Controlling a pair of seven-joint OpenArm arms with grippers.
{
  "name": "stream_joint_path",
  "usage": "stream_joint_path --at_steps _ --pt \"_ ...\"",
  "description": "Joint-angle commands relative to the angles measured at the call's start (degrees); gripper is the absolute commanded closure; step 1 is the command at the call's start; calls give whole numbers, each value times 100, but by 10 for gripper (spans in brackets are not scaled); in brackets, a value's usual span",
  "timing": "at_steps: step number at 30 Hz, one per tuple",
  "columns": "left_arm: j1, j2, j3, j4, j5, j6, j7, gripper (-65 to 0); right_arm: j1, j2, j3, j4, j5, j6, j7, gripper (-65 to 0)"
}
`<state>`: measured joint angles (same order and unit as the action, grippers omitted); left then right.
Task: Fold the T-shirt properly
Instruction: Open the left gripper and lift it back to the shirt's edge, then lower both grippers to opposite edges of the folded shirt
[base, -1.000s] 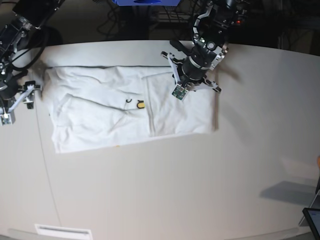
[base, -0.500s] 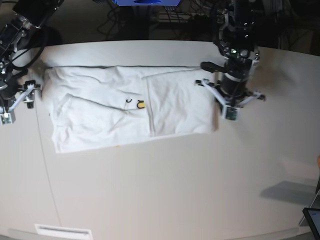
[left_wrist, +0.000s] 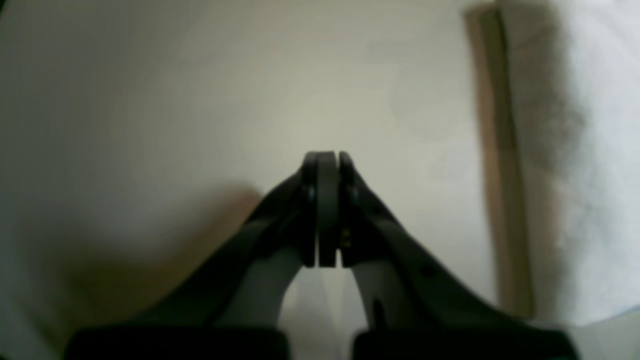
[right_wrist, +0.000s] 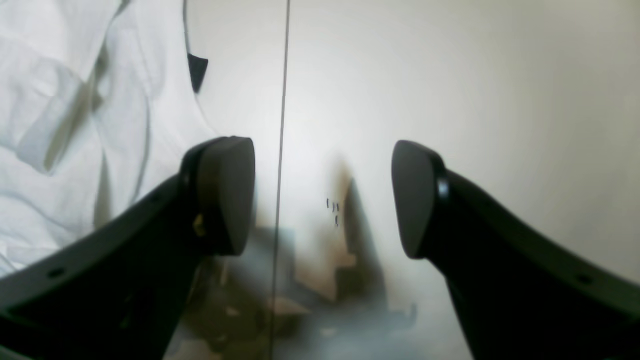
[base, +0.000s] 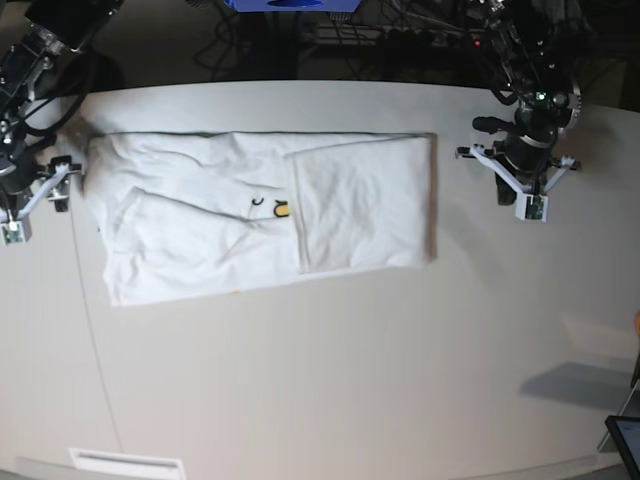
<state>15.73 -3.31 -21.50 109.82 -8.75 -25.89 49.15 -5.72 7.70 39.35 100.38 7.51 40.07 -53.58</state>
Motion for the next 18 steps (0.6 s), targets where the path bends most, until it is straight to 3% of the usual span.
stream_joint_path --at_steps 1,4,7,8,10,12,18 --pt "-39 -34 -26 -112 247 44 -101 0 75 95 16 120 62 -7 114 -408" --pt "-258 1 18 -560 739 35 -110 -13 66 95 16 120 62 -7 114 -408" --pt "-258 -25 150 -586 809 26 -119 -129 66 95 16 120 62 -7 114 -408" --pt "-258 -42 202 -586 836 26 -119 -141 66 95 16 120 62 -7 114 -408" --pt "-258 -42 281 -613 845 26 -119 -97 66 104 16 112 62 -7 114 -408" --pt "-293 -42 308 -630 845 26 -119 -3 75 113 16 112 62 -7 114 -408" --pt "-302 -16 642 -639 853 35 -101 0 198 122 69 94 89 -7 53 -415"
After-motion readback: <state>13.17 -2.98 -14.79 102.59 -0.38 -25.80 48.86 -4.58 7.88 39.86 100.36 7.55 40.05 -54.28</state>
